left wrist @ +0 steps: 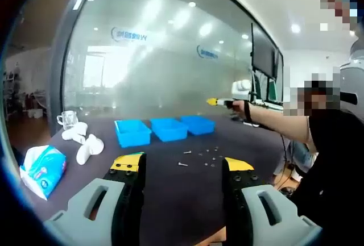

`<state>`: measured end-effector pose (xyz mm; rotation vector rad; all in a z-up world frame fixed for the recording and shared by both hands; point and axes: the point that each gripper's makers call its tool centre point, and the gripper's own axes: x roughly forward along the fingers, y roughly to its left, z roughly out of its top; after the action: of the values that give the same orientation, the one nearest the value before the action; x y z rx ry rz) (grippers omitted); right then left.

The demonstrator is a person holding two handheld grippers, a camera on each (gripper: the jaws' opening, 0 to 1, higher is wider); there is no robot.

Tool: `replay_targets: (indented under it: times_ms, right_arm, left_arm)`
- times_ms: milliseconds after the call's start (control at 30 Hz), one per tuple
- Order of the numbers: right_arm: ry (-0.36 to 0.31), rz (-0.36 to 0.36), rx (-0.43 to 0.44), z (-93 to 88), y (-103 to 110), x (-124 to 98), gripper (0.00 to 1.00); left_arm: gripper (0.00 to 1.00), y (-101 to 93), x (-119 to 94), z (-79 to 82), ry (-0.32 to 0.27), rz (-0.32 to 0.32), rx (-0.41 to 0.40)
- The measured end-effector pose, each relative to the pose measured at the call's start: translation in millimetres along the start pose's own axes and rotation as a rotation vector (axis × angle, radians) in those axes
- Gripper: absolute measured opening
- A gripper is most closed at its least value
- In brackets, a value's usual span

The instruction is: Sort the screws, nuts, and washers into the corresponding bins

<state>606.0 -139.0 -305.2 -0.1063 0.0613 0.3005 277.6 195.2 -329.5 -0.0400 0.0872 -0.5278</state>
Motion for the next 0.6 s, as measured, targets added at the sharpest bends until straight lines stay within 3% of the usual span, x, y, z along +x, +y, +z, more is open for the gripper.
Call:
replay_targets:
  times_ms: [600]
  right_arm:
    - [0.062, -0.031, -0.012, -13.9, 3.0, 18.7, 0.00]
  left_arm:
    - [0.52, 4.2, -5.1, 2.0, -0.012, 0.022, -0.008]
